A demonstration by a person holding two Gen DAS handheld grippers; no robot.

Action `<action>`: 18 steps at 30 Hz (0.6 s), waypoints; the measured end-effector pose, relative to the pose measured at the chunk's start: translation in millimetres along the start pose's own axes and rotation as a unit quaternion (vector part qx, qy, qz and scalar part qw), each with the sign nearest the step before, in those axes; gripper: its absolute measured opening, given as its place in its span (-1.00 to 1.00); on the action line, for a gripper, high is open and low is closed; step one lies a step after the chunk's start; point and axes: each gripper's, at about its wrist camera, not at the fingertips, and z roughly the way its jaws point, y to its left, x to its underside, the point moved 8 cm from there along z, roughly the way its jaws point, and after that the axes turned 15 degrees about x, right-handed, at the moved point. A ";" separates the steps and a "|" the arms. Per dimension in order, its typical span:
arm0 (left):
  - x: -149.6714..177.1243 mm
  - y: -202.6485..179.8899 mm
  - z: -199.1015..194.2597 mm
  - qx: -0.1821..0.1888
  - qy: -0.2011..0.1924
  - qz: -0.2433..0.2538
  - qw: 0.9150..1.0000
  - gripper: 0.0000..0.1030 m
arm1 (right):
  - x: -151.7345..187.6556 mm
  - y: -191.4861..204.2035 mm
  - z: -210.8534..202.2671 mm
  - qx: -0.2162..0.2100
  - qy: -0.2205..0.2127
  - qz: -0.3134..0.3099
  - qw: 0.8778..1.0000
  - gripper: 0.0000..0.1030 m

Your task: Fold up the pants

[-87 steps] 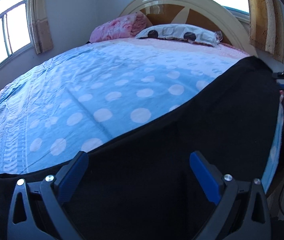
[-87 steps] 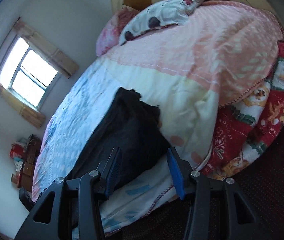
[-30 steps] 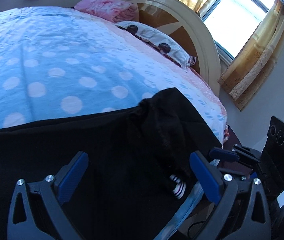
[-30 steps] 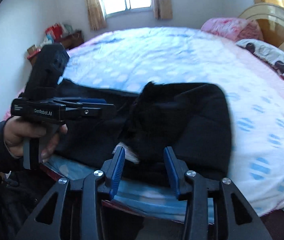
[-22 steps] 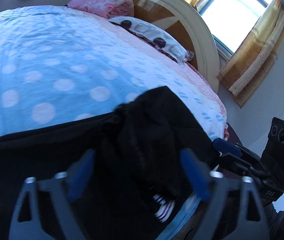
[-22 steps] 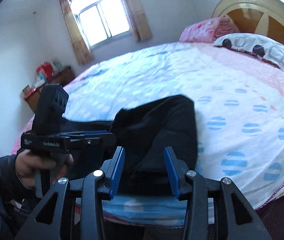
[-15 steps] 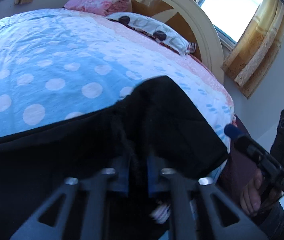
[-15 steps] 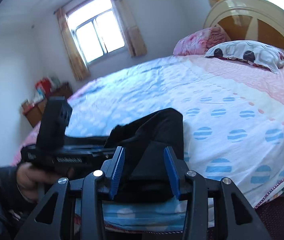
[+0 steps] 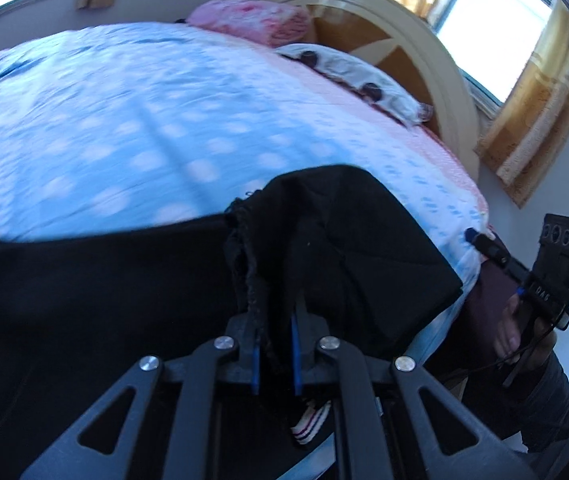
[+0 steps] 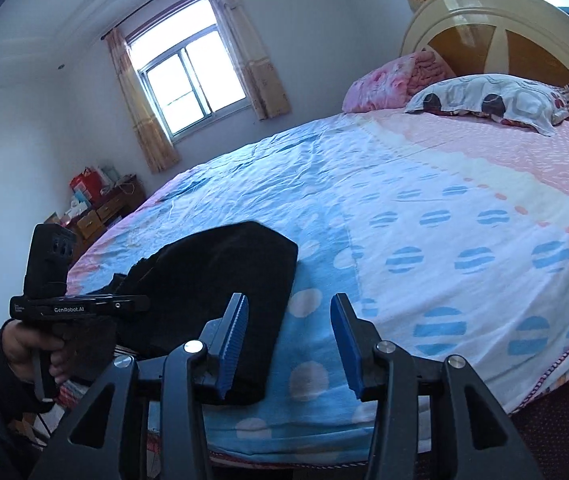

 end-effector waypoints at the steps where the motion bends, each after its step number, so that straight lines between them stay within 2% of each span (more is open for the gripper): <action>1: 4.0 7.3 -6.3 -0.005 -0.002 -0.006 1.000 -0.78 | 1.3 3.2 0.0 -0.001 0.001 -0.005 1.000 -0.12; 7: 26.6 47.8 -37.5 -0.037 -0.001 -0.035 0.999 -0.78 | 9.1 22.6 5.0 -0.005 0.011 -0.035 0.999 -0.12; 10: 34.7 52.0 -37.5 -0.035 0.004 -0.040 0.999 -0.78 | 16.1 41.0 8.6 -0.011 0.019 -0.065 0.998 -0.11; 14: 39.3 53.1 -36.2 -0.034 0.009 -0.037 0.999 -0.78 | 26.3 84.9 1.8 -0.063 0.028 -0.113 0.991 -0.11; 16: 39.0 52.6 -37.5 -0.032 0.010 -0.038 0.999 -0.78 | 35.3 103.4 5.3 -0.081 0.047 -0.132 0.987 -0.11; 18: 40.4 53.7 -38.8 -0.034 0.012 -0.036 0.999 -0.75 | 52.0 111.3 23.4 -0.063 0.096 -0.157 0.981 -0.11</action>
